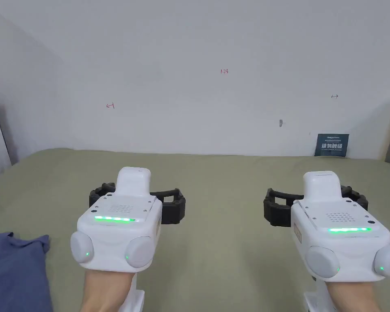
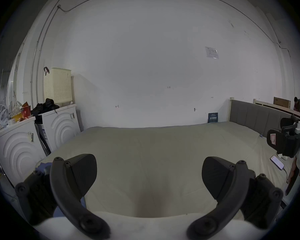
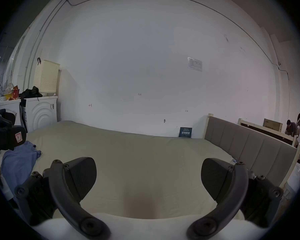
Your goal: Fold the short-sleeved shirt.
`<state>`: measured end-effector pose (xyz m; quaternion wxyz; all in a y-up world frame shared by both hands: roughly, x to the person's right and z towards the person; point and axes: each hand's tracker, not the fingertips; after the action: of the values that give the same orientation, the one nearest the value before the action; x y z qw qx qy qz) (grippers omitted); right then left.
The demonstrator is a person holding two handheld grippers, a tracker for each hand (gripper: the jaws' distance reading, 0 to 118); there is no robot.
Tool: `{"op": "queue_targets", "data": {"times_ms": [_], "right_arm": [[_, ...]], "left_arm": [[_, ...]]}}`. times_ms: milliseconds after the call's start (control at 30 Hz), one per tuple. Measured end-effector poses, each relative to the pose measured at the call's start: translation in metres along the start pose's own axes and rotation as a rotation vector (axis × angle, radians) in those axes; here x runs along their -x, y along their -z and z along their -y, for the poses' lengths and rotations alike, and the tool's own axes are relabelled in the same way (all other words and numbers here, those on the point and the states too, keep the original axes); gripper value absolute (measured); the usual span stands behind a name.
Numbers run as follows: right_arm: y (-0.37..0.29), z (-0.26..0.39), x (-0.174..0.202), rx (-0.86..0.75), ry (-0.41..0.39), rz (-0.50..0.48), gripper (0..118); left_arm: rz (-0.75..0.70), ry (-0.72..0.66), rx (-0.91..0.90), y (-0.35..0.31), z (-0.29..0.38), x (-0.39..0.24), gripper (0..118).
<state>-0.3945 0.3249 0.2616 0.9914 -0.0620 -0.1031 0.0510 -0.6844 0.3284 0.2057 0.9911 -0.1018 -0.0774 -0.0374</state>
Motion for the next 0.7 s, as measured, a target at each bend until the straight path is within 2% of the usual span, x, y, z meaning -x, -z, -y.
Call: {"op": "queue_targets", "data": {"times_ms": [700], "right_arm": [[-0.0026,0.0018,-0.0010,-0.003,-0.001,0.002,118]], "left_arm": [[0.003,-0.002,0.001,-0.0063,-0.0003,-0.0021,118]]}}
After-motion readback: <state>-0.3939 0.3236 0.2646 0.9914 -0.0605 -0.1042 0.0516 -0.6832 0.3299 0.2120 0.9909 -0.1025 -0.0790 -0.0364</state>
